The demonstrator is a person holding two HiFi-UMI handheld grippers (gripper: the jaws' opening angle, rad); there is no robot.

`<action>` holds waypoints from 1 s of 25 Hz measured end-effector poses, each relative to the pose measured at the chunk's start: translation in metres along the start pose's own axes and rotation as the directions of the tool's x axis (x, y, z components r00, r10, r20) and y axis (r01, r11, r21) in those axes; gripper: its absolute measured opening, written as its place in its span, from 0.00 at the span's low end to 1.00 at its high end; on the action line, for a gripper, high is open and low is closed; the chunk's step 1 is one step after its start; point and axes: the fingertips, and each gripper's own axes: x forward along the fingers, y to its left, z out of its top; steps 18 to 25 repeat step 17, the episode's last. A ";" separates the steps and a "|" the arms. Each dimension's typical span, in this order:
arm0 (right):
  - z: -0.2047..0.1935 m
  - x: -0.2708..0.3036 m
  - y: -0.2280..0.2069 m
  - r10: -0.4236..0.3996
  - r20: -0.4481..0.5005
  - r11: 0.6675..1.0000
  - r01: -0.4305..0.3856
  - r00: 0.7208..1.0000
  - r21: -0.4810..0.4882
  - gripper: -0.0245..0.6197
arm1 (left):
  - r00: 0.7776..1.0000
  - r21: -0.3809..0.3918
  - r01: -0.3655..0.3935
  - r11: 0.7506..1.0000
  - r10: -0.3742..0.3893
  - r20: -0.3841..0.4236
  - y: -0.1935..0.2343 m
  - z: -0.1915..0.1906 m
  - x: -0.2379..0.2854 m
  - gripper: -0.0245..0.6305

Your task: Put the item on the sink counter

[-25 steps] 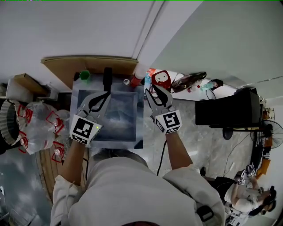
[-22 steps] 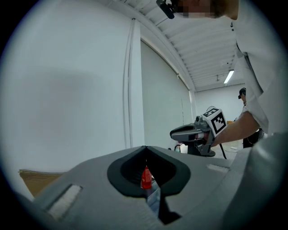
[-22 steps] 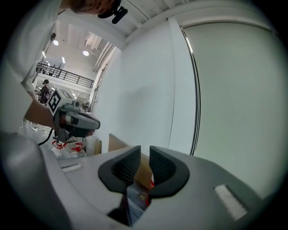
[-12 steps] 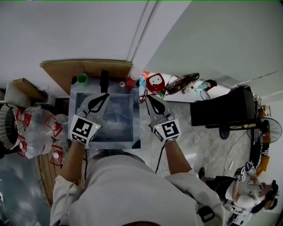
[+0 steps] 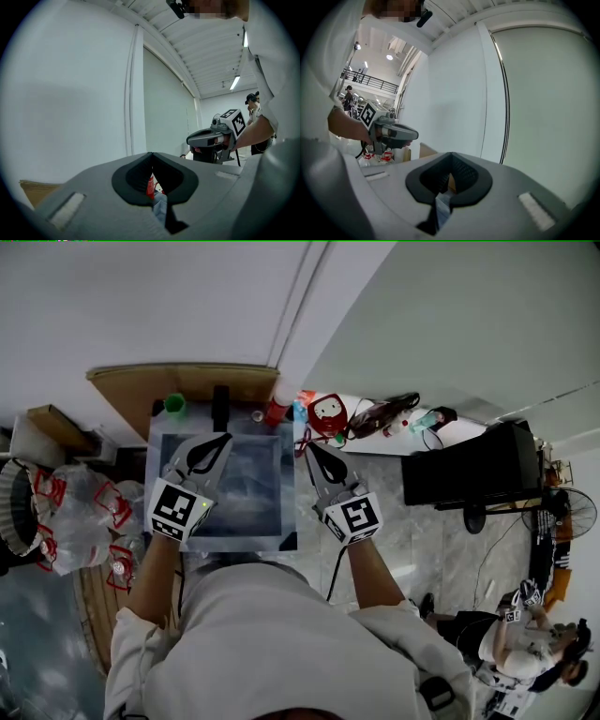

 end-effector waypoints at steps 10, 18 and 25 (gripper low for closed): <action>0.000 -0.002 0.000 0.001 -0.002 1.000 -0.001 1.000 -0.003 0.03 | 1.000 -0.005 0.012 1.000 -0.012 -0.004 -0.005 0.001 0.000 0.04; -0.002 -0.003 -0.004 0.002 -0.008 1.000 -0.002 1.000 0.007 0.03 | 1.000 0.001 0.017 1.000 -0.017 -0.001 -0.008 0.002 0.002 0.04; -0.002 -0.003 -0.004 0.002 -0.008 1.000 -0.002 1.000 0.007 0.03 | 1.000 0.001 0.017 1.000 -0.017 -0.001 -0.008 0.002 0.002 0.04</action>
